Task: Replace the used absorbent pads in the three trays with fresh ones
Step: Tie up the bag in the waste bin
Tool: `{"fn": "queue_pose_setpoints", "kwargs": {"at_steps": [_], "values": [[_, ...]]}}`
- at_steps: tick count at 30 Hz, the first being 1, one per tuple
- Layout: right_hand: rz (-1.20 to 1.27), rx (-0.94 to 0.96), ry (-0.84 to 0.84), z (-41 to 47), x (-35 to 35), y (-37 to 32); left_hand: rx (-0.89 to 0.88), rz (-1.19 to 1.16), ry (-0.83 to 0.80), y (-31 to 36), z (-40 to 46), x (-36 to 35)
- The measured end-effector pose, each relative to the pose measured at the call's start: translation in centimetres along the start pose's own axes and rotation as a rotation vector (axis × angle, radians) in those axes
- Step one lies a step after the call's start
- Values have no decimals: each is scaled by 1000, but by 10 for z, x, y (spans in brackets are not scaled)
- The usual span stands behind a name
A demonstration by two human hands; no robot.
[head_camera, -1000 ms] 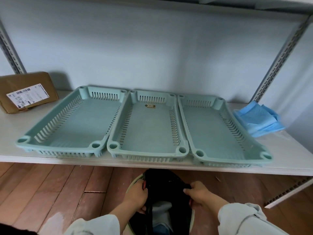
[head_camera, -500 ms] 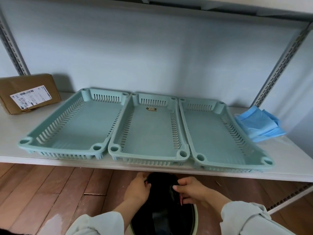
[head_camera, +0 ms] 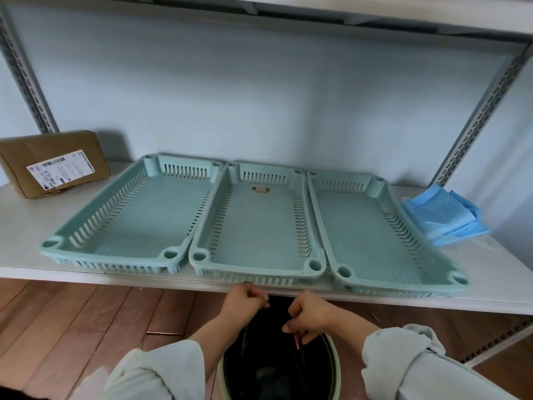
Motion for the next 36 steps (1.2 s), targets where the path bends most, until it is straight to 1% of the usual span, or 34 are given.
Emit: {"fn": "queue_pose_setpoints", "kwargs": {"at_steps": [2,3,5,6,9,10,11,13,14,16,17,19,21,22,23,25,28,31,33,36], "values": [[-17,23,51,0,4,-7,-20,-17,-73,11,-5,3],[-39,17,65,-2,6,-11,-25,22,-101,14,-5,5],[-59,-12,32,-6,9,-17,-31,151,-142,14,-2,8],[-68,-40,-5,-10,10,-19,-39,269,-152,13,0,10],[-201,-143,-103,-22,14,-19,-63,842,-186,18,-5,22],[-272,-178,-122,-25,16,-17,-70,988,-200,22,-9,26],[-353,-222,-140,-26,18,-16,-74,1073,-227,26,-11,29],[-497,-321,-186,-30,22,-14,-28,1118,-315,30,-13,34],[-535,-362,-213,-33,24,-15,5,1102,-370,33,-15,36],[-522,-377,-243,-40,28,-21,1,1042,-462,38,-16,39],[-484,-344,-242,-44,30,-25,-35,963,-473,41,-16,41],[-392,-258,-220,-50,32,-33,-139,675,-466,47,-17,42],[-332,-198,-189,-53,33,-41,-269,409,-398,57,-24,45],[-315,-175,-163,-55,33,-45,-312,340,-347,63,-28,47],[-287,-144,-137,-57,34,-50,-340,296,-310,67,-30,49],[-179,-38,-94,-60,34,-58,-371,250,-289,73,-35,51],[78,105,-76,-65,36,-70,-383,182,-283,81,-43,56],[324,209,-69,-70,38,-78,-374,37,-179,90,-44,62],[371,231,-62,-76,40,-82,-362,-40,-129,96,-45,66],[294,235,-69,-85,41,-89,-352,-132,-83,106,-51,69]]}}
Point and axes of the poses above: each hand's wrist, its own z-axis towards the middle knuckle, its own x-axis out of the back of the hand, y = z × x, the point moved 1 cm from there along z, towards the middle knuckle, and after that the axes turned 13 degrees about z, right-handed, at the moved point
